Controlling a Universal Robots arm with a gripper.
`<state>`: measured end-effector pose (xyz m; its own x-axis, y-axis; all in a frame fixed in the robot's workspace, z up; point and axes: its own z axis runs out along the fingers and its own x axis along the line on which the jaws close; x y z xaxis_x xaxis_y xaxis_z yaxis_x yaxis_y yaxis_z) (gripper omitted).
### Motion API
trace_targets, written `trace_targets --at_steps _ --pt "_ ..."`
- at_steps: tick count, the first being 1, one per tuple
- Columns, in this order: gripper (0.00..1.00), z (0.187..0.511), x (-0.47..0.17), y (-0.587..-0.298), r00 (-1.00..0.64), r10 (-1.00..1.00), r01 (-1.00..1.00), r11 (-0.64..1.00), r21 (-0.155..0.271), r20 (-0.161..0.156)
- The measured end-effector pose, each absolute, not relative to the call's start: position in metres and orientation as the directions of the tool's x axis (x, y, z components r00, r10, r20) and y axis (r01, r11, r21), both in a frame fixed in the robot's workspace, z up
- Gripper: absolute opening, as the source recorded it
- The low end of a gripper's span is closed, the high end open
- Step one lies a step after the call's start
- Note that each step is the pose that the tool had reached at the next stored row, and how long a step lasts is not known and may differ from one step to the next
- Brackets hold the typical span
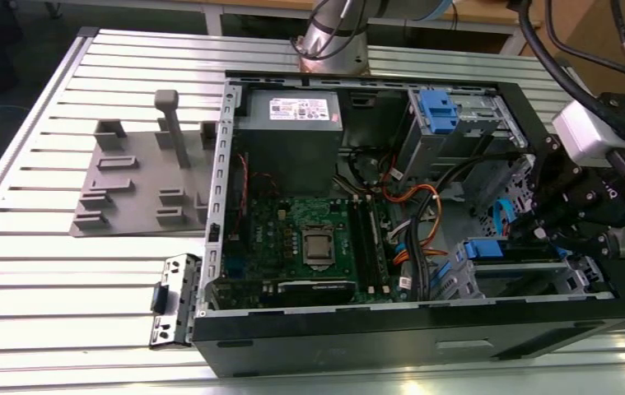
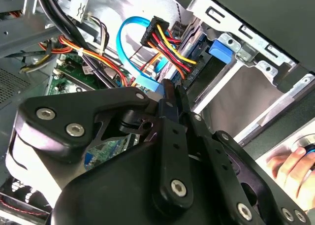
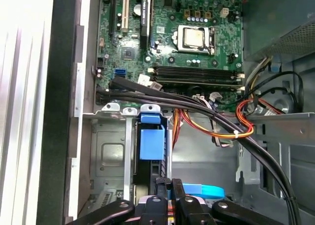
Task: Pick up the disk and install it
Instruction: 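Insert the second disk wire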
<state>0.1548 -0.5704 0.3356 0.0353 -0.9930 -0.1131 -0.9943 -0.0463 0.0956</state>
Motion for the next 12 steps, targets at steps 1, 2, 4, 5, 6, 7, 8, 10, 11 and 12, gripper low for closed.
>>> trace_targets --at_steps 1,2,4,5,6,7,8,10,11,12 --pt "0.16 0.3354 0.1549 -0.5706 0.041 -0.993 -0.994 -0.052 0.096 -0.112" --pt "0.16 0.3351 0.1549 -0.571 0.046 -0.993 -0.994 -0.057 0.096 -0.111" --pt "0.16 0.335 0.1556 -0.5718 0.049 -0.993 -0.994 -0.06 0.096 -0.111" --pt "0.16 0.3351 0.1561 -0.5721 0.05 -0.993 -0.994 -0.061 0.096 -0.111" --pt "0.16 0.335 0.1566 -0.5723 0.051 -0.992 -0.993 -0.062 0.096 -0.111" --pt "0.16 0.335 0.1566 -0.5723 0.051 -0.992 -0.993 -0.062 0.096 -0.111" --pt "0.16 0.3351 0.1568 -0.5723 0.052 -0.992 -0.993 -0.063 0.096 -0.111" --pt "0.16 0.335 0.1572 -0.5723 0.054 -0.993 -0.993 -0.064 0.096 -0.107" --pt "0.16 0.3351 0.1577 -0.5723 0.055 -0.993 -0.993 -0.065 0.096 -0.103" --pt "0.16 0.335 0.158 -0.5723 0.056 -0.993 -0.993 -0.066 0.096 -0.101"
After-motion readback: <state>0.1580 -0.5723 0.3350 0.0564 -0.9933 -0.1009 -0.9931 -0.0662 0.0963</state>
